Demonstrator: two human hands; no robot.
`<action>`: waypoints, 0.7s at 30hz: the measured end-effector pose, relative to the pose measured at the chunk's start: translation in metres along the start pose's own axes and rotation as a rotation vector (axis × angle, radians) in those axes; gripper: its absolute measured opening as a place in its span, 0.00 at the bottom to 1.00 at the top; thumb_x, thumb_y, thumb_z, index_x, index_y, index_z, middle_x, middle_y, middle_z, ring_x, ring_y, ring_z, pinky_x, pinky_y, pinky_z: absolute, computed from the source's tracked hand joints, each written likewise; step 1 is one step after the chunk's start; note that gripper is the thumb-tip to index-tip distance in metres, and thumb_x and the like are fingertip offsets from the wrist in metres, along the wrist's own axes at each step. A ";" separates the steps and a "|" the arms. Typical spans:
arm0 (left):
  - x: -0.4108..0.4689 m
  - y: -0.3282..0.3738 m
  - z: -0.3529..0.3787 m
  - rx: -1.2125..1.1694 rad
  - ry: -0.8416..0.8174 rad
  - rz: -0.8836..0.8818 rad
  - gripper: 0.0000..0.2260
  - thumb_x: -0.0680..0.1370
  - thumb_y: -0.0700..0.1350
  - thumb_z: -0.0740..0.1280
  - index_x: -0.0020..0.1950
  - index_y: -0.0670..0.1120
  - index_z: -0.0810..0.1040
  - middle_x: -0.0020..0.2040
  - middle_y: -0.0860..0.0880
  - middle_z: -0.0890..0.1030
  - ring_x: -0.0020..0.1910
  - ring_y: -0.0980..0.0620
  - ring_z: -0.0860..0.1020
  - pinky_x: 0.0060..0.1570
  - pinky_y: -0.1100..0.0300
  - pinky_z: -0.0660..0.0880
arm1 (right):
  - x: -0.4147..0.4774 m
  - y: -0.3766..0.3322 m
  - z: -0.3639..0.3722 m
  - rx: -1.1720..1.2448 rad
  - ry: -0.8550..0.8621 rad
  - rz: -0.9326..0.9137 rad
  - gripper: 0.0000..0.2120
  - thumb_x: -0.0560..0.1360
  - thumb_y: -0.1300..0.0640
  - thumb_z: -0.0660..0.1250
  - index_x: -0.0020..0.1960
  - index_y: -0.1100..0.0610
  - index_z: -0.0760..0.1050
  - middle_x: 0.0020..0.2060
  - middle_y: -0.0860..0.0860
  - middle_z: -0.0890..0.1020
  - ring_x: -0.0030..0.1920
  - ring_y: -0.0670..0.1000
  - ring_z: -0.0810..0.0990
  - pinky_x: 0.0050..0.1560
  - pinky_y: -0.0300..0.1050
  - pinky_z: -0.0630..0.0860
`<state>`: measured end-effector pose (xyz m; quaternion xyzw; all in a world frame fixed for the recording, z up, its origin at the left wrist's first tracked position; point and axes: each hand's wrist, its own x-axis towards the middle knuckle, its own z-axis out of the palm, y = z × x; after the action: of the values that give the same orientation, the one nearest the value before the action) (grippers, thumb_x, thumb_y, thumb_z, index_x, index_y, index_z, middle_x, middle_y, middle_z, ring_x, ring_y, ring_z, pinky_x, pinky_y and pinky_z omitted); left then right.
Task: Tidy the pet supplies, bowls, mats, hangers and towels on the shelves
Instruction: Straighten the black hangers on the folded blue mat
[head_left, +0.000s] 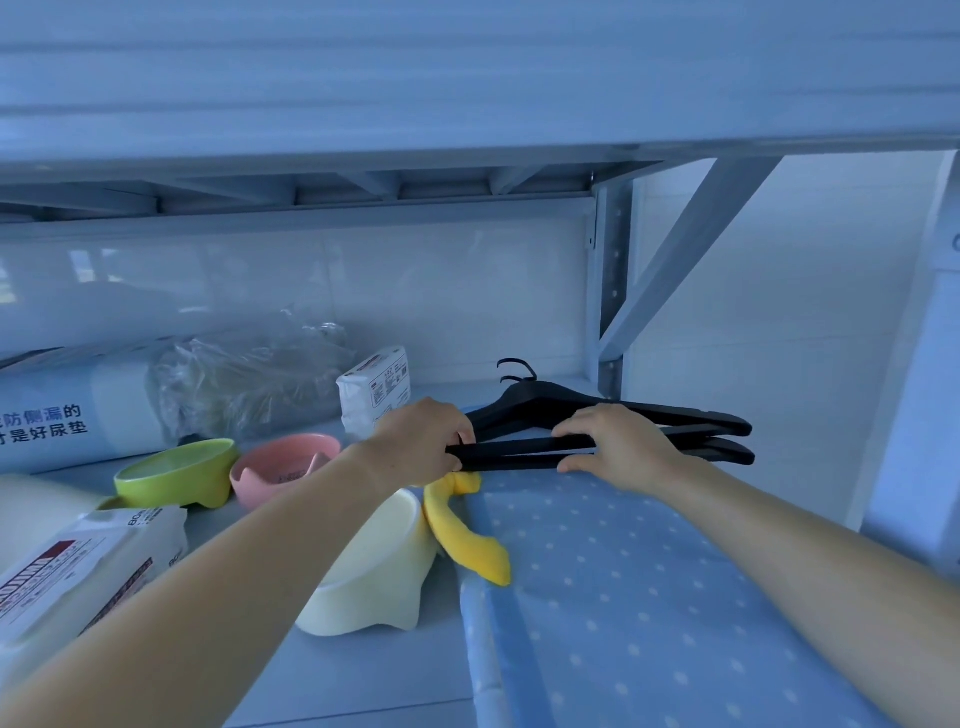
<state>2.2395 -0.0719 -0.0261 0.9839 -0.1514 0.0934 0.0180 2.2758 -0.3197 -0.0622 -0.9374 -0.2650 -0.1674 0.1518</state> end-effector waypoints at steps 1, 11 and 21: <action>0.001 -0.001 0.001 -0.005 -0.004 -0.004 0.14 0.75 0.48 0.67 0.60 0.55 0.75 0.57 0.54 0.76 0.56 0.52 0.74 0.53 0.53 0.74 | 0.000 0.000 0.001 -0.007 0.015 -0.003 0.19 0.71 0.46 0.70 0.60 0.49 0.76 0.53 0.45 0.79 0.51 0.47 0.74 0.52 0.46 0.73; 0.003 -0.007 0.006 -0.075 0.022 -0.034 0.13 0.75 0.49 0.67 0.60 0.52 0.77 0.58 0.53 0.77 0.58 0.52 0.73 0.56 0.52 0.73 | 0.002 -0.002 0.003 0.034 0.015 -0.003 0.13 0.70 0.49 0.72 0.53 0.51 0.78 0.45 0.46 0.82 0.43 0.49 0.77 0.46 0.46 0.75; -0.003 0.002 0.006 -0.074 0.037 0.002 0.18 0.74 0.54 0.67 0.63 0.55 0.74 0.58 0.55 0.77 0.57 0.53 0.74 0.55 0.53 0.75 | 0.000 0.001 0.005 0.117 -0.023 0.002 0.16 0.72 0.53 0.71 0.58 0.53 0.77 0.52 0.48 0.81 0.54 0.49 0.78 0.56 0.43 0.73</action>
<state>2.2373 -0.0735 -0.0328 0.9805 -0.1556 0.1058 0.0571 2.2773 -0.3187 -0.0666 -0.9291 -0.2750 -0.1408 0.2035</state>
